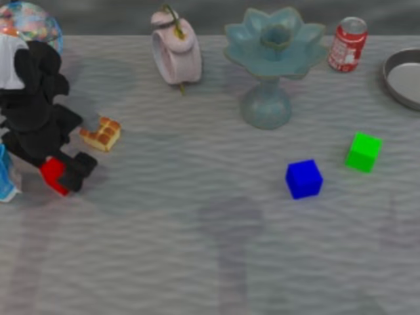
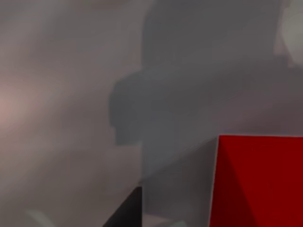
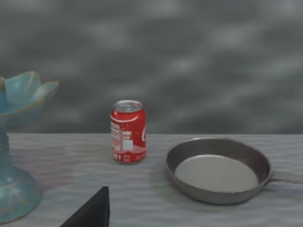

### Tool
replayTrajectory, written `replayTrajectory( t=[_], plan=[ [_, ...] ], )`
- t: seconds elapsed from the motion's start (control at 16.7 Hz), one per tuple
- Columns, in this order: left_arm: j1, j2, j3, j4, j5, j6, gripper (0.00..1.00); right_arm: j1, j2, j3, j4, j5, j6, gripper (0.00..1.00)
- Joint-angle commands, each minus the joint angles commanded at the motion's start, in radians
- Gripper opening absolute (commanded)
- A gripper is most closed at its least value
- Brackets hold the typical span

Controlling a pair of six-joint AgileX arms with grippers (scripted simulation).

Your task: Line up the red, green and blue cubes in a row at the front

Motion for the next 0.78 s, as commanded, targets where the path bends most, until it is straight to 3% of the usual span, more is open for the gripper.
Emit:
replayTrajectory(
  t=[0.3, 0.78],
  plan=[
    [0.000, 0.000, 0.000, 0.000, 0.000, 0.000, 0.02, 0.000, 0.000, 0.000, 0.000, 0.000, 0.000, 1.00],
    [0.000, 0.000, 0.000, 0.000, 0.000, 0.000, 0.00, 0.000, 0.000, 0.000, 0.000, 0.000, 0.000, 1.00]
  ],
)
